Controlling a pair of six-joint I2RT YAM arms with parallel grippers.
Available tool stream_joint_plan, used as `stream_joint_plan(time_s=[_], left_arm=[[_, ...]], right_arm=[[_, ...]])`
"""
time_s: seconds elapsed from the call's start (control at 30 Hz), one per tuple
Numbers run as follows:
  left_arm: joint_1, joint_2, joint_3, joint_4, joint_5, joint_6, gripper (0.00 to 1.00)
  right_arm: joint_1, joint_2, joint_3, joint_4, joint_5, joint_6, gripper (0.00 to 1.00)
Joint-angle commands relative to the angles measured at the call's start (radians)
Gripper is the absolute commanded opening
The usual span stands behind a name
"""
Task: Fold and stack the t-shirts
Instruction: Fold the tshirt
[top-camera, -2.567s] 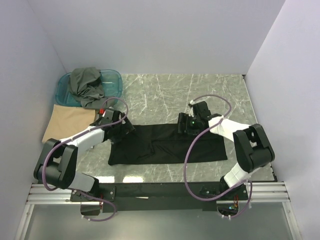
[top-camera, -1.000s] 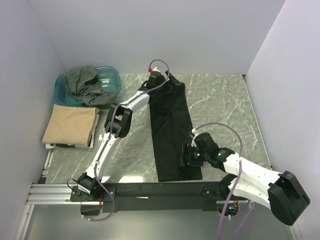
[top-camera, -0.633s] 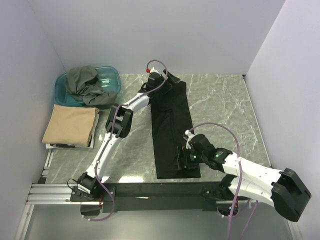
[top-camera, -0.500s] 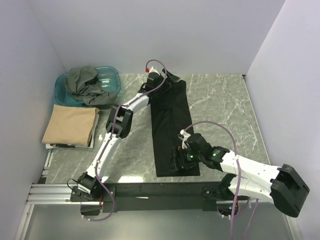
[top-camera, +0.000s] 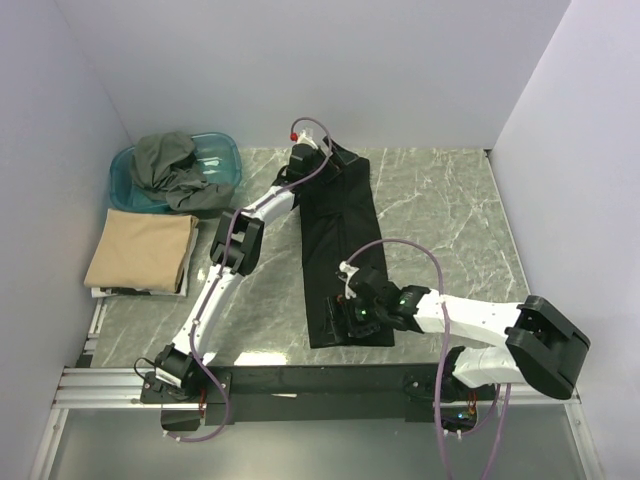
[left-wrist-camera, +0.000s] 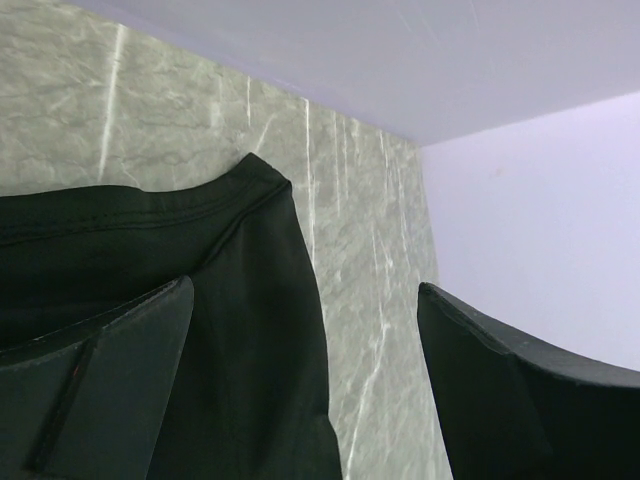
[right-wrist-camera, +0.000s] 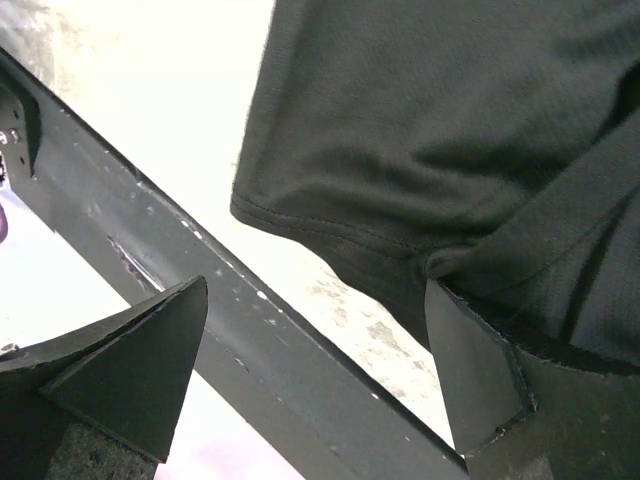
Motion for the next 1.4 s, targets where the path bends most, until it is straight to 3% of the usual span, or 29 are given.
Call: stream_joint_plan(time_s=[0.0, 0.27, 0.5, 0.6, 0.7, 0.77, 0.93, 1.0, 1.23, 1.33, 1.37], left_arm=[[-0.011, -0.070, 0.003, 0.020, 0.056, 0.082, 1.00], [-0.017, -0.237, -0.018, -0.031, 0.116, 0.126, 0.99], [-0.032, -0.478, -0.097, -0.111, 0.173, 0.204, 0.99], [-0.054, -0.625, -0.205, -0.209, 0.167, 0.281, 0.99], [-0.075, -0.821, -0.415, -0.330, 0.069, 0.355, 1.00], [-0.099, -0.999, -0.662, -0.326, 0.011, 0.367, 0.99], [-0.161, -1.392, -1.284, -0.207, -0.119, 0.295, 0.99], [-0.204, -1.470, -1.408, -0.254, -0.180, 0.236, 0.99], [-0.377, -1.719, -1.773, -0.426, -0.230, 0.067, 0.99], [-0.460, -1.744, -1.851, -0.422, -0.198, -0.007, 0.99], [-0.503, -1.736, -1.864, -0.418, -0.195, -0.039, 0.99]], right_arm=[[0.030, 0.008, 0.054, 0.030, 0.039, -0.018, 0.95], [0.111, -0.023, 0.149, -0.049, 0.145, -0.012, 0.95], [0.114, -0.192, 0.210, -0.296, 0.394, 0.065, 0.96], [0.105, -0.284, 0.210, -0.419, 0.525, 0.131, 1.00], [0.093, -0.365, 0.178, -0.541, 0.660, 0.227, 1.00], [0.064, -0.418, 0.138, -0.583, 0.714, 0.278, 1.00], [-0.071, -0.483, 0.087, -0.620, 0.639, 0.221, 1.00], [-0.157, -0.489, 0.049, -0.596, 0.552, 0.174, 1.00], [-0.264, -0.371, 0.017, -0.517, 0.404, 0.103, 0.95], [-0.297, -0.305, 0.002, -0.488, 0.347, 0.080, 0.88], [-0.298, -0.283, -0.008, -0.481, 0.306, 0.070, 0.81]])
